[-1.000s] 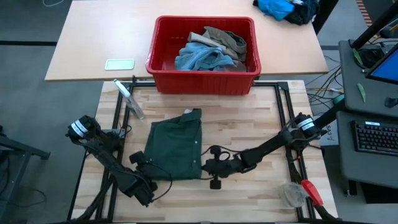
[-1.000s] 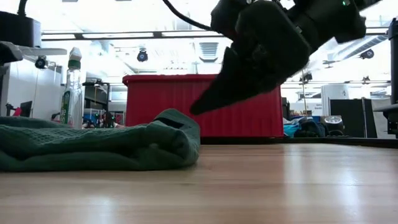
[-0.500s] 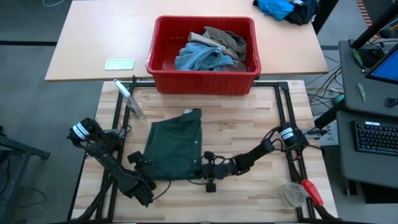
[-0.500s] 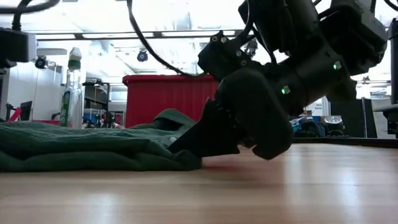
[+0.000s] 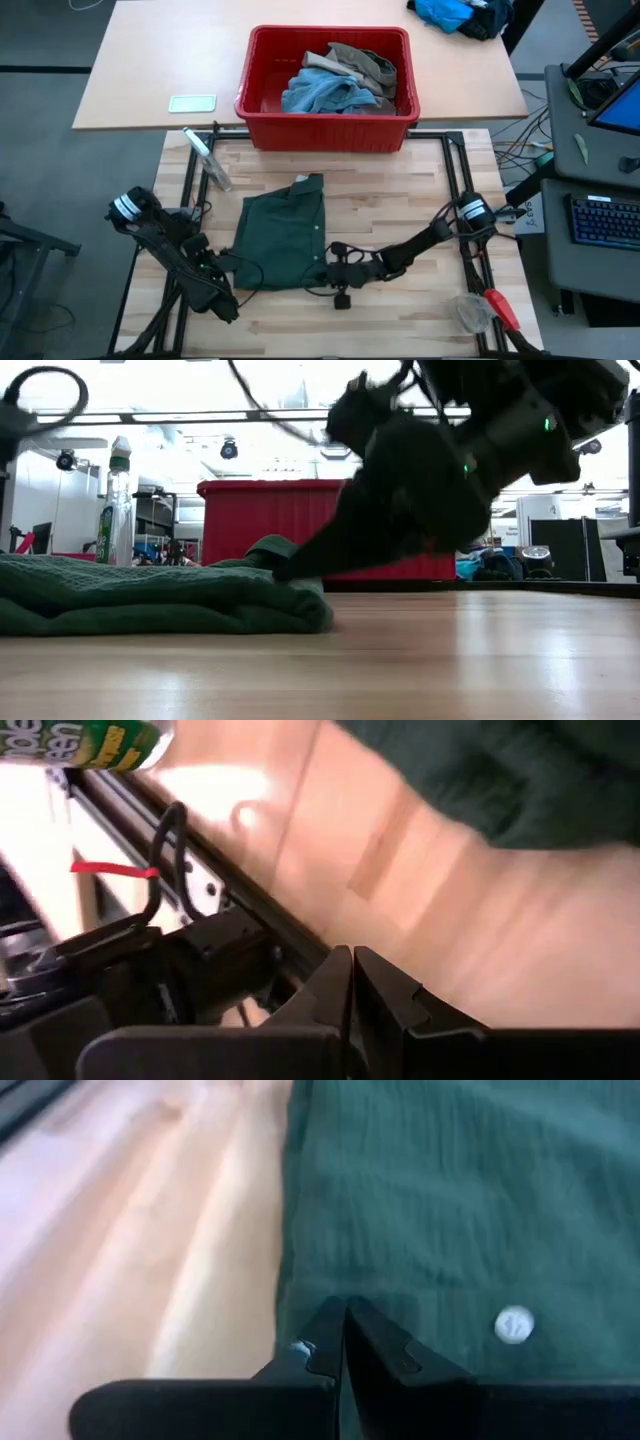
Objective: Fold Laundry from Bin
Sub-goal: Fold the green polo shirt
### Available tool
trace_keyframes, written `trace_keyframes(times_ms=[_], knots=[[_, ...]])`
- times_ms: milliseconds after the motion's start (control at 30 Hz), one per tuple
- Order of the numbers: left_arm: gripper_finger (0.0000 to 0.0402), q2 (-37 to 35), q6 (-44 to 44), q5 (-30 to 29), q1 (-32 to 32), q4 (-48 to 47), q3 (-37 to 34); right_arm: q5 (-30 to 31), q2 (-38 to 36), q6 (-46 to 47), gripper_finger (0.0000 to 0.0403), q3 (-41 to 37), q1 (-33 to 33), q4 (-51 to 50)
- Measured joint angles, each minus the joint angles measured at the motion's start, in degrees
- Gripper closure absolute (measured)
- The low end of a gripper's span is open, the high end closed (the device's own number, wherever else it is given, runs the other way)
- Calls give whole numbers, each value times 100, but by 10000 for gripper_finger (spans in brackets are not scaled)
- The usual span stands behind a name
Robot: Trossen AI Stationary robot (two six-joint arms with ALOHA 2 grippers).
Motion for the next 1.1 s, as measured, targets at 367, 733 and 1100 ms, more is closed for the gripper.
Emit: trace_keyframes(times_ms=[367, 733, 1100], knots=[[402, -545, 934, -2267, -45, 2779, 173, 17, -408, -218, 394, 0, 0, -121], [402, -348, 298, -1673, -67, 4282, -1144, 18, -6, 109, 394, -2, 0, -68], [402, -396, 104, -1512, -115, 4477, -1287, 46, -47, 412, 394, -89, 0, -917]])
